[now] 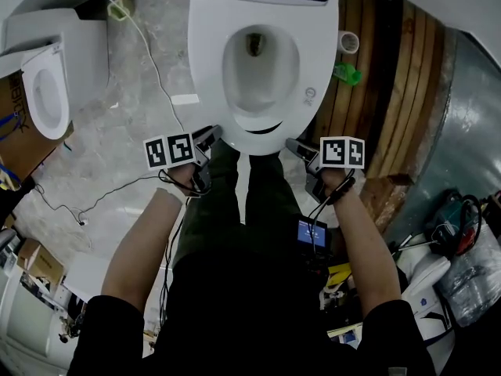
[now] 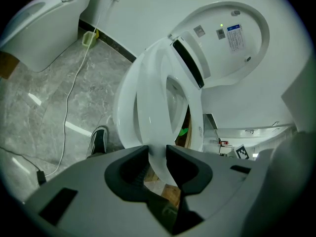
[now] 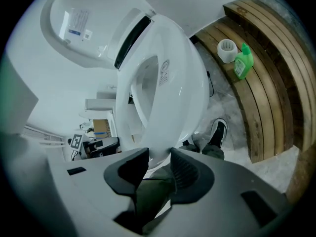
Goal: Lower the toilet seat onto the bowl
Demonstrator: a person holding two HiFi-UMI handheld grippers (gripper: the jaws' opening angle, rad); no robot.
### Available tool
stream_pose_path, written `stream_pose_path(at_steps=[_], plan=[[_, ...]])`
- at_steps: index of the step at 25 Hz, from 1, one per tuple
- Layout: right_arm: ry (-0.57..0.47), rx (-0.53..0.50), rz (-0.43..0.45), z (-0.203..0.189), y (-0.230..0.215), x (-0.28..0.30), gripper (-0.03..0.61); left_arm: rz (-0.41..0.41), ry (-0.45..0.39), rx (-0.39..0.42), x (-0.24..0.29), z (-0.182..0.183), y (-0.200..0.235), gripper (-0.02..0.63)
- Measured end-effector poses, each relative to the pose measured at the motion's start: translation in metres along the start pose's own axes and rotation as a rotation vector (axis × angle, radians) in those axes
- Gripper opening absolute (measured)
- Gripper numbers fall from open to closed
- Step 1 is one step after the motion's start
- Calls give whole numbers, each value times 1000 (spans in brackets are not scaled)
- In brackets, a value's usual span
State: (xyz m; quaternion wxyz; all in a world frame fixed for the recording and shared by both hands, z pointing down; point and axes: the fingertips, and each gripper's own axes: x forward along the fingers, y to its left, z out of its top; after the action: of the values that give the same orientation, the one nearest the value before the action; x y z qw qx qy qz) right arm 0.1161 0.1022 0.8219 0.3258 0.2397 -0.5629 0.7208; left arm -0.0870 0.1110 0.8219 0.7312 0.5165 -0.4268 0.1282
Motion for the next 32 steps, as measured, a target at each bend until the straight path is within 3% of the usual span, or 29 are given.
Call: stream_pose_path(at_steps=[21, 32], plan=[[16, -62, -74, 13, -43, 56, 126, 37, 50, 43, 51, 8, 49, 117], [53, -99, -118, 19, -59, 73, 123, 35, 58, -1, 69, -2, 57, 117]])
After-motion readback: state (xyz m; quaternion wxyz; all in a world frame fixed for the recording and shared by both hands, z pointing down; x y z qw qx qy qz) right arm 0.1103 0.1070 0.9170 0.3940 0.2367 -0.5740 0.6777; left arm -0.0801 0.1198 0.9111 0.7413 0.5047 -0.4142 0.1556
